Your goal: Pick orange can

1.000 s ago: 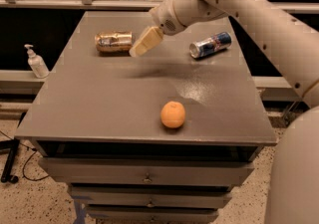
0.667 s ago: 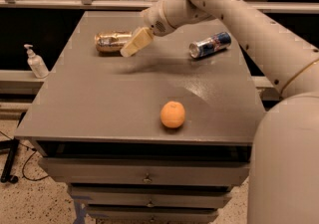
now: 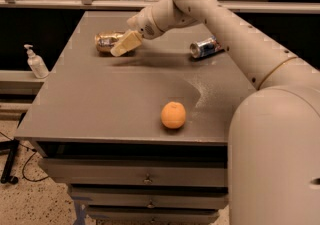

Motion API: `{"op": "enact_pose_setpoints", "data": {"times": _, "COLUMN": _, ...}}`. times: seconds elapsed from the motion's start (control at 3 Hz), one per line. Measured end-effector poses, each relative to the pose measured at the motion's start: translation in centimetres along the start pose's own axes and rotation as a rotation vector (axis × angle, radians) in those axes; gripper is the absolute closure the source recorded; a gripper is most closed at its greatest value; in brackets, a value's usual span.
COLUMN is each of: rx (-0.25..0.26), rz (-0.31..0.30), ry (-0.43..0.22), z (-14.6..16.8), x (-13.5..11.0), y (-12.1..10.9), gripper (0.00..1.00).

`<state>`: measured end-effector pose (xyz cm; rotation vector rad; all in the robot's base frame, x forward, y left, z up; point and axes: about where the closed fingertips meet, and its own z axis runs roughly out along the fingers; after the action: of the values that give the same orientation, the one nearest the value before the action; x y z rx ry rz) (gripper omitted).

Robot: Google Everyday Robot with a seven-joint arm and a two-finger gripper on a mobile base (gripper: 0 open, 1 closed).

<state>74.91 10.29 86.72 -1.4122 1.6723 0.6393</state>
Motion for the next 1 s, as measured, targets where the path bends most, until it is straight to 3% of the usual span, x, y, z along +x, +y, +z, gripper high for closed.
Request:
{"op": "enact_pose_setpoints", "data": {"times": 0.67, "rx": -0.012, "rz": -0.007, "ry": -0.014, "z": 0.6, "x": -0.2, "y": 0.1, "gripper": 0.65}}
{"op": "enact_pose_setpoints", "data": {"times": 1.0, "rx": -0.027, "rz": -0.042, "ry": -0.011, "z": -1.0, "x": -1.3, "y": 0.7, "gripper": 0.88}}
